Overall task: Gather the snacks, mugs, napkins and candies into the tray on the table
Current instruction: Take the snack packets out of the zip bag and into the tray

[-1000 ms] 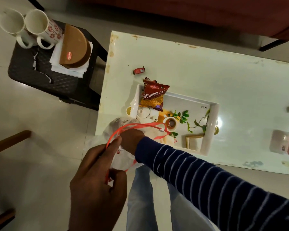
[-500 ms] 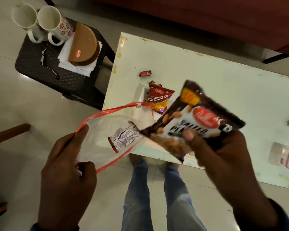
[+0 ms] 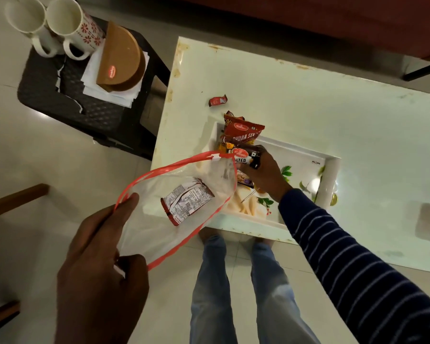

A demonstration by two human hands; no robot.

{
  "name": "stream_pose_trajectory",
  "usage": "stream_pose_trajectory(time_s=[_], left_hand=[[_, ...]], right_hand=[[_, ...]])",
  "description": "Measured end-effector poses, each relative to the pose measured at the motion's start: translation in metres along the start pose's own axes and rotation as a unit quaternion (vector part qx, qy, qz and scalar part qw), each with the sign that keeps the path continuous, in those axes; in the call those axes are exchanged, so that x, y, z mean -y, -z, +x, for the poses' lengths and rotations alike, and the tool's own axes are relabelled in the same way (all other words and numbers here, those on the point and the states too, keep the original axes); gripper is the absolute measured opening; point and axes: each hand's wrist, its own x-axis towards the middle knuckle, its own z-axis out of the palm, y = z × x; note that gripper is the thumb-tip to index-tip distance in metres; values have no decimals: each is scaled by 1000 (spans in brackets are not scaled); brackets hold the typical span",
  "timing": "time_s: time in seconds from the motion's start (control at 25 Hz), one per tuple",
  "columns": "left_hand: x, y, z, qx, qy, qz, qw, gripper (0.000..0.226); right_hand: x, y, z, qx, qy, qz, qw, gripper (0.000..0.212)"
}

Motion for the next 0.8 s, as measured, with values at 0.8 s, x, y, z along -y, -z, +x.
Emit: stream_pose_trajectory(time_s=[0.8], left_hand=[[-14,-3,-6,65,-79,-52,993,64]], right_hand=[[153,-29,-138,224,235,-270,906,25]])
